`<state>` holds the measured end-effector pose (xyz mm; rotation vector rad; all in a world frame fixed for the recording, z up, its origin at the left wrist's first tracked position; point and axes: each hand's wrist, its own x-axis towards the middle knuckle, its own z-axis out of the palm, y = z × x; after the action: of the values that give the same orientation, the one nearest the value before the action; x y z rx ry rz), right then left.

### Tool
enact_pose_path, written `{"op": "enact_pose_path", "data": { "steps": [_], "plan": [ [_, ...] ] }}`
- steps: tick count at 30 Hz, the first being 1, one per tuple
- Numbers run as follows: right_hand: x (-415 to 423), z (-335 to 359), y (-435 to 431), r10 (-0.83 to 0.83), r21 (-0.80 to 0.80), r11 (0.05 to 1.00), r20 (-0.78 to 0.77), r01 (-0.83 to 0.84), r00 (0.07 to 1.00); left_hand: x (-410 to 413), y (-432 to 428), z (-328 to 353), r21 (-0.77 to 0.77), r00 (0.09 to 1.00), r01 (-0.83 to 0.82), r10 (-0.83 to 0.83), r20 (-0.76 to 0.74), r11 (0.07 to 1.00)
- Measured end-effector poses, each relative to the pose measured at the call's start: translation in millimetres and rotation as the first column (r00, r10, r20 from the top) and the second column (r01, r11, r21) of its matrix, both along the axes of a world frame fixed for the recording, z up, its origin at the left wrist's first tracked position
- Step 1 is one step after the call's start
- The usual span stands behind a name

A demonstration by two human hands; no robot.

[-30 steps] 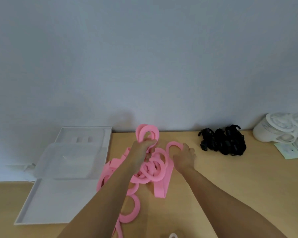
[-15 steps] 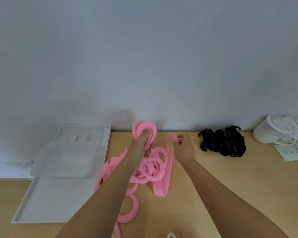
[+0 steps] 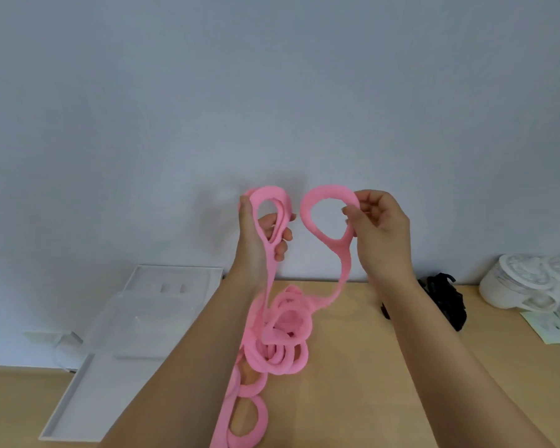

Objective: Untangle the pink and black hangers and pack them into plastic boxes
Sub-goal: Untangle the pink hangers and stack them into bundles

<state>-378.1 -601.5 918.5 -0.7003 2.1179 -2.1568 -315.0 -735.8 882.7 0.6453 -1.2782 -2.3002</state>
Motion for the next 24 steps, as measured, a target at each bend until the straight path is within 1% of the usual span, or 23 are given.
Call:
{"op": "enact_pose_path", "data": {
  "steps": [2,5,7,9,10,14,19,21,24],
  "plan": [
    [9,18,2,0.026,-0.044,0.999,-0.008,-0.026,1.0,1,2,12,-0.014,1.0,0.013,-0.014,-0.028,1.0],
    [22,41,2,0.106,-0.104,0.989,-0.001,-0.106,0.994,4,8,34,-0.072,0.992,0.083,-0.089,-0.085,0.994],
    [30,54,2,0.146,-0.129,0.981,-0.025,-0.148,0.989,6,11,53,-0.163,0.986,0.101,-0.121,-0.117,0.981],
    [35,67,2,0.169,-0.153,0.972,-0.058,-0.176,0.984,7,10,71,-0.265,0.988,0.089,-0.119,-0.1,0.96],
    [37,72,2,0.171,-0.168,0.969,-0.064,-0.179,0.983,7,9,77,-0.29,0.986,0.082,-0.119,-0.115,0.954],
    [40,88,-1,0.173,-0.208,0.962,-0.027,-0.175,0.985,11,9,95,-0.249,0.948,0.119,-0.184,-0.26,0.961],
    [44,92,-5,0.212,-0.322,0.931,0.104,-0.169,0.972,16,21,105,-0.319,0.879,0.266,-0.365,-0.308,0.91],
    [46,92,-5,0.209,-0.347,0.925,0.126,-0.155,0.97,19,23,104,-0.325,0.868,0.28,-0.383,-0.317,0.903],
    [49,92,-6,0.203,-0.352,0.924,0.124,-0.148,0.971,23,23,101,-0.368,0.877,0.275,-0.389,-0.283,0.888]
  ]
}}
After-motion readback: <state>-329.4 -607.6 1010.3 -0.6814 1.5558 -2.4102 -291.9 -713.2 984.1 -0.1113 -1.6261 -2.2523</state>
